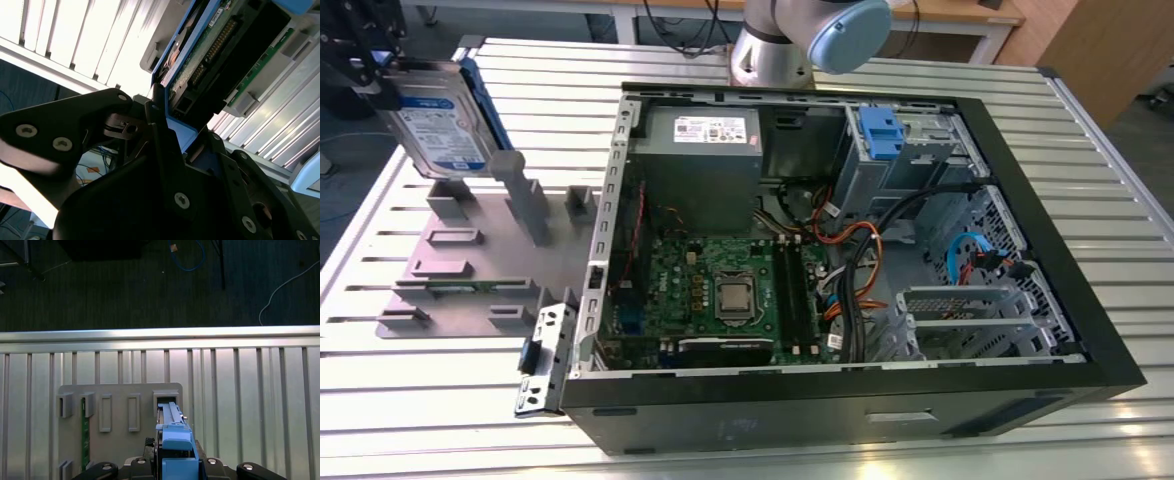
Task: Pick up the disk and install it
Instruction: 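Pick up the disk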
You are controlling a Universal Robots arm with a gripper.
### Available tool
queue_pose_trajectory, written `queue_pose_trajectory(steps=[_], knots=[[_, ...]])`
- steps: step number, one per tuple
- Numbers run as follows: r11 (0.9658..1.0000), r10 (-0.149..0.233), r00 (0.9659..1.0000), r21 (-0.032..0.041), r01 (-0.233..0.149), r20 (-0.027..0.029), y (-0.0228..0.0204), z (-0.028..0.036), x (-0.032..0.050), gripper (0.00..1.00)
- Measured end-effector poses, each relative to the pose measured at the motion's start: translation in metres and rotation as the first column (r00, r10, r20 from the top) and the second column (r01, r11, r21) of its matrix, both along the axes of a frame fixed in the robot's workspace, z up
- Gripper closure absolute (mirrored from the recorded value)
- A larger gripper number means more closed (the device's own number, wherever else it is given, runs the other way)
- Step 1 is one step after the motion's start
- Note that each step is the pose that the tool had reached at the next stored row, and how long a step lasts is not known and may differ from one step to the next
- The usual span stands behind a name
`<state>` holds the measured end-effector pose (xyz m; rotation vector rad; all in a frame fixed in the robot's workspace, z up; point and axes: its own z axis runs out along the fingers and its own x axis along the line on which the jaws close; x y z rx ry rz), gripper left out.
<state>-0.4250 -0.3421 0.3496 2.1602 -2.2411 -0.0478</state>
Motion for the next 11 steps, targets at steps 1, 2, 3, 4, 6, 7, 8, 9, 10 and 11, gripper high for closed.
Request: queue_pose_trajectory(steps=[1, 2, 3, 4, 6, 7, 8, 9, 10, 11], knots=[[1.0000, 0.000, 1.0000, 0.0000, 0.000, 0.0000, 0.0000, 0.0001, 0.0000, 0.63], [1.0000, 0.000, 1.0000, 0.0000, 0.000, 0.0000, 0.0000, 0.0003, 0.0000, 0.63], [1.0000, 0.000, 1.0000, 0.0000, 0.000, 0.0000, 0.0000, 0.0005, 0.0000, 0.63], [1.0000, 0.000, 1.0000, 0.0000, 0.000, -0.0001, 0.0000, 0.0007, 0.0000, 0.63], [1.0000, 0.000, 1.0000, 0.0000, 0.000, -0.0001, 0.0000, 0.0033, 0.0000, 0.63], [1.0000, 0.000, 1.0000, -0.0001, 0.000, -0.0001, 0.0000, 0.0035, 0.0000, 0.63], [1.0000, 0.000, 1.0000, 0.0000, 0.000, -0.0001, 0.0000, 0.0036, 0.0000, 0.63], [1.0000, 0.000, 1.0000, -0.0001, 0.000, -0.0001, 0.0000, 0.0039, 0.0000, 0.63], [1.0000, 0.000, 1.0000, -0.0001, 0.000, -0.0001, 0.0000, 0.0040, 0.0000, 0.63], [1.0000, 0.000, 1.0000, 0.0000, 0.000, 0.0000, 0.0000, 0.0044, 0.0000, 0.63]])
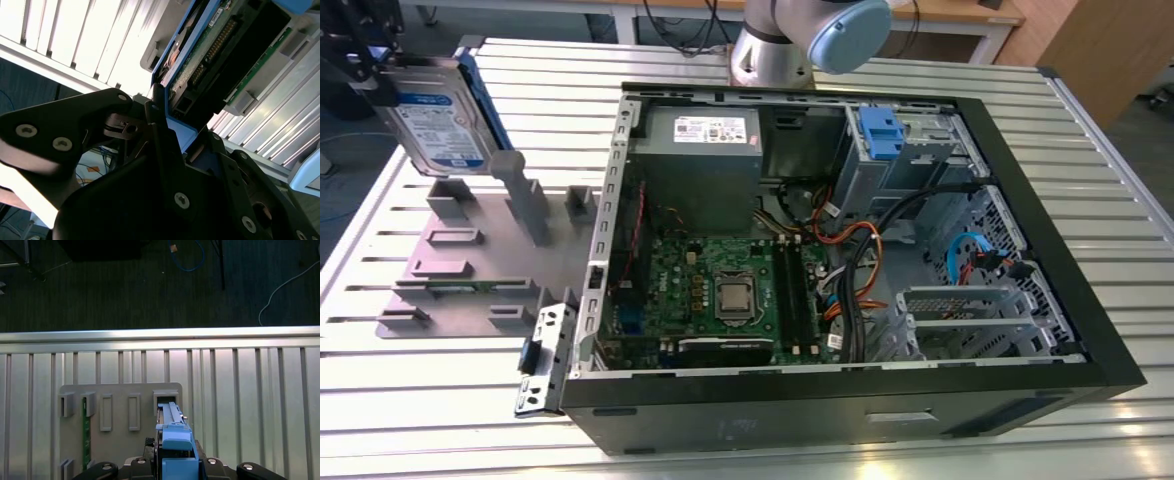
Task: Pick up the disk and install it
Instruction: 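Pick up the disk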
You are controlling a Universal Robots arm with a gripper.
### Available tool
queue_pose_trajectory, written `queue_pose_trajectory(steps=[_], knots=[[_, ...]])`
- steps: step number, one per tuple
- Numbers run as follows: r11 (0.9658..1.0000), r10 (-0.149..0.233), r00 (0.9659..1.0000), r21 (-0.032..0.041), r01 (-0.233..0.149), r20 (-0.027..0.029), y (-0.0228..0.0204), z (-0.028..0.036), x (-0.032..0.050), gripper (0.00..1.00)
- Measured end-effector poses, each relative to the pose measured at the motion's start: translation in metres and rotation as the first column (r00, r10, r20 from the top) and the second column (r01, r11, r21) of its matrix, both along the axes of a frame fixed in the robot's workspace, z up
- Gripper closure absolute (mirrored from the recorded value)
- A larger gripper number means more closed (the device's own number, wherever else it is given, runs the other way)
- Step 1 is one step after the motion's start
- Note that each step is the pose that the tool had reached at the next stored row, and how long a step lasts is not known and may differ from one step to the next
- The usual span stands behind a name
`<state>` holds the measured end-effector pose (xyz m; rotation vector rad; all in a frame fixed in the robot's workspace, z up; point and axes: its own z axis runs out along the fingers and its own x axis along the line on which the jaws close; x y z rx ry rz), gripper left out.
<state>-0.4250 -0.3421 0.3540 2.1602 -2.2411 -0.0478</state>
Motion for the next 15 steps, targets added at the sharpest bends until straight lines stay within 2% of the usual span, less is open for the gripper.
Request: queue_pose_trajectory(steps=[15], knots=[[1.0000, 0.000, 1.0000, 0.0000, 0.000, 0.0000, 0.0000, 0.0061, 0.0000, 0.63]])
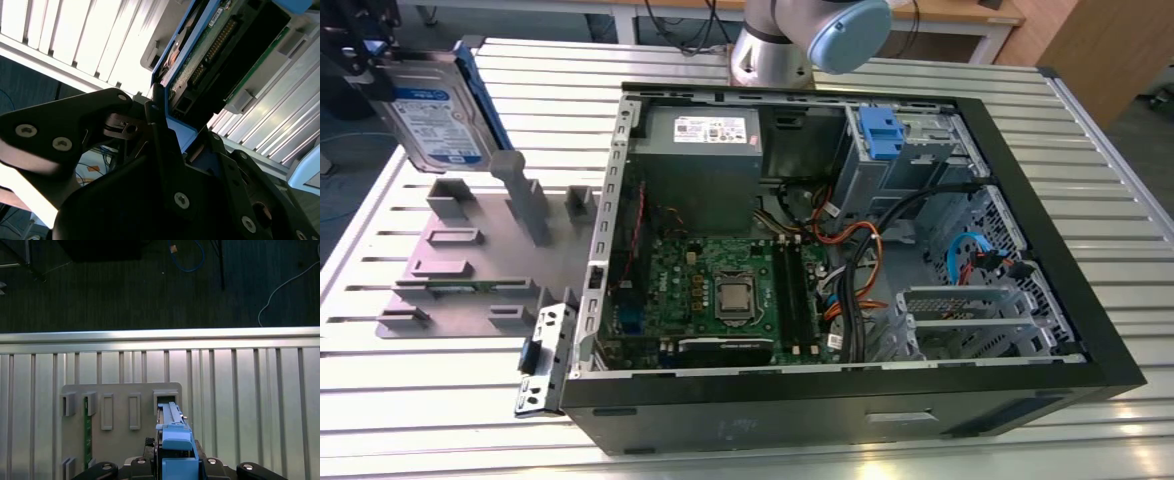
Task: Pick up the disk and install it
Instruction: 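Pick up the disk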
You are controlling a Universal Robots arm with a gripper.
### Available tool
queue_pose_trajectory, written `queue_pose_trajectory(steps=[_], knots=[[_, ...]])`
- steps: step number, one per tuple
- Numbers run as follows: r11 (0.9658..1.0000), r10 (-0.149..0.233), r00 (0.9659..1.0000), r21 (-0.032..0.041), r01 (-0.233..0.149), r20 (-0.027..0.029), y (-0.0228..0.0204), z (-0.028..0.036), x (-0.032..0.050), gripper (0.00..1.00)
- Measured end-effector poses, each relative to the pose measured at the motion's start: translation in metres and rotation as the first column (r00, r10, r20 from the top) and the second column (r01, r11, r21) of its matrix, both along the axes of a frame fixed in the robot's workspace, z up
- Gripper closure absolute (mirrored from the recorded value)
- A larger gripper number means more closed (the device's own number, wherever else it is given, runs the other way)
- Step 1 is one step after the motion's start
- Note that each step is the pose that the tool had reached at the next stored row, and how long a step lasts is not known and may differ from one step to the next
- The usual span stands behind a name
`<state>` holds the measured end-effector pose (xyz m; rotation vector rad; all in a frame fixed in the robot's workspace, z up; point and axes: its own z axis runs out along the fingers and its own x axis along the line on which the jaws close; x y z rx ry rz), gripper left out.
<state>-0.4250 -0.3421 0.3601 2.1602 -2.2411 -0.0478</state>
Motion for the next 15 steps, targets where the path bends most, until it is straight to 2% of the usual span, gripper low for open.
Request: queue_pose_trajectory(steps=[15], knots=[[1.0000, 0.000, 1.0000, 0.0000, 0.000, 0.0000, 0.0000, 0.0035, 0.0000, 0.63]])
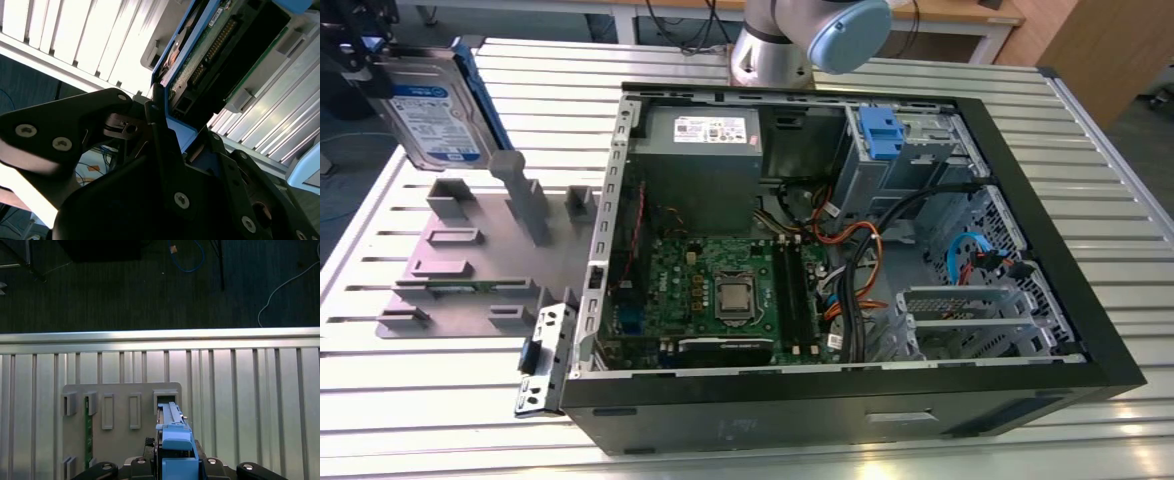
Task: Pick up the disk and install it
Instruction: 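Pick up the disk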
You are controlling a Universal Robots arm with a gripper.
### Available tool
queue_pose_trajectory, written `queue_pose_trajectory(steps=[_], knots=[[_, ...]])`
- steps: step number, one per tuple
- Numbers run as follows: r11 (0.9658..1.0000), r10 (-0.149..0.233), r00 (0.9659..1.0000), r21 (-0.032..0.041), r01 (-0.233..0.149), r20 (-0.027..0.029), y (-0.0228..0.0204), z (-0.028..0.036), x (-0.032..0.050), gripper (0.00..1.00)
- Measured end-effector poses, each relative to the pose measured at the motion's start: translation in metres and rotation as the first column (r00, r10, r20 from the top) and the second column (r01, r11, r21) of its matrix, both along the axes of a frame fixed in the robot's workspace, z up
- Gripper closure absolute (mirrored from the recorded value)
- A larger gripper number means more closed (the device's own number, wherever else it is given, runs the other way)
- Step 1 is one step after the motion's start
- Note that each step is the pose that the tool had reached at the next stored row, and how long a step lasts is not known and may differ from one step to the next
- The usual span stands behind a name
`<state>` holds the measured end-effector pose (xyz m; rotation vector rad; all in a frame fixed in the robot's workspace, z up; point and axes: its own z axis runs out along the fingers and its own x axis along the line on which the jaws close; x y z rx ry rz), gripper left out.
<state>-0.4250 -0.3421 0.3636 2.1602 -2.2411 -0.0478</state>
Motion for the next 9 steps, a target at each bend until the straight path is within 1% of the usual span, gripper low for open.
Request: queue_pose_trajectory(steps=[9], knots=[[1.0000, 0.000, 1.0000, 0.0000, 0.000, 0.0000, 0.0000, 0.0021, 0.0000, 0.63]])
